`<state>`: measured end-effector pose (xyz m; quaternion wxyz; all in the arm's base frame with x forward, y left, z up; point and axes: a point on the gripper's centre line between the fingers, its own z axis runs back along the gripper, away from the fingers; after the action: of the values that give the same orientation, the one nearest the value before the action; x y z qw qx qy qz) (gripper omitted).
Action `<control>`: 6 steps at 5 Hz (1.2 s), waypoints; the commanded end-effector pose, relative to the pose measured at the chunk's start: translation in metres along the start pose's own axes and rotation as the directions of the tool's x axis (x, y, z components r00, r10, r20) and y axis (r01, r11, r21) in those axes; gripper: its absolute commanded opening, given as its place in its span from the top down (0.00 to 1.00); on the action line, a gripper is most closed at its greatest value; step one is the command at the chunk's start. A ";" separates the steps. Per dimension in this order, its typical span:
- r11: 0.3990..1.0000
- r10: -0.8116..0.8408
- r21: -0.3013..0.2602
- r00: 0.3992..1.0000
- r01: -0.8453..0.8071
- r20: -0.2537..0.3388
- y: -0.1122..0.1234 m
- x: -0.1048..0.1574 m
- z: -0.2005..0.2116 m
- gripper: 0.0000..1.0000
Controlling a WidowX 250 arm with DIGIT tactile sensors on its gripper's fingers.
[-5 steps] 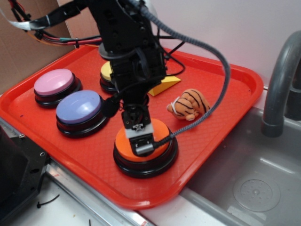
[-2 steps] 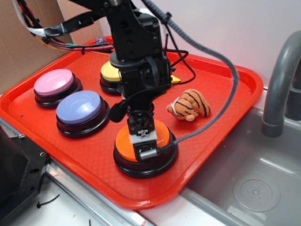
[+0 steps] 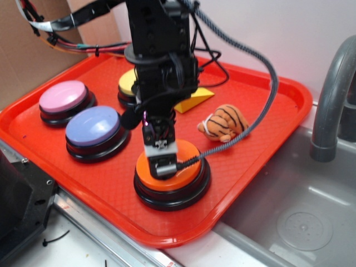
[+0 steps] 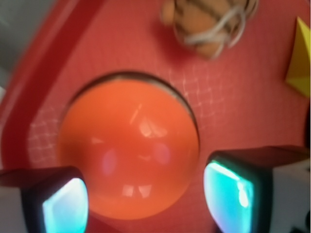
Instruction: Push the orange button.
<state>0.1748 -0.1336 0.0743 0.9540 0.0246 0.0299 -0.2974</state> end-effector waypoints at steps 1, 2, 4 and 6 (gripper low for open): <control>0.997 0.072 -0.005 0.997 -0.072 0.025 -0.004 0.000 0.041 0.00; 0.996 0.087 -0.018 0.996 -0.087 0.035 -0.004 -0.002 0.049 0.00; 0.996 0.092 -0.023 0.991 -0.090 0.093 -0.003 -0.006 0.064 0.00; 0.994 0.108 -0.033 0.988 -0.105 0.108 0.001 -0.008 0.079 0.00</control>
<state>0.1741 -0.1286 0.1381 0.9673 0.0096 0.0118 -0.2530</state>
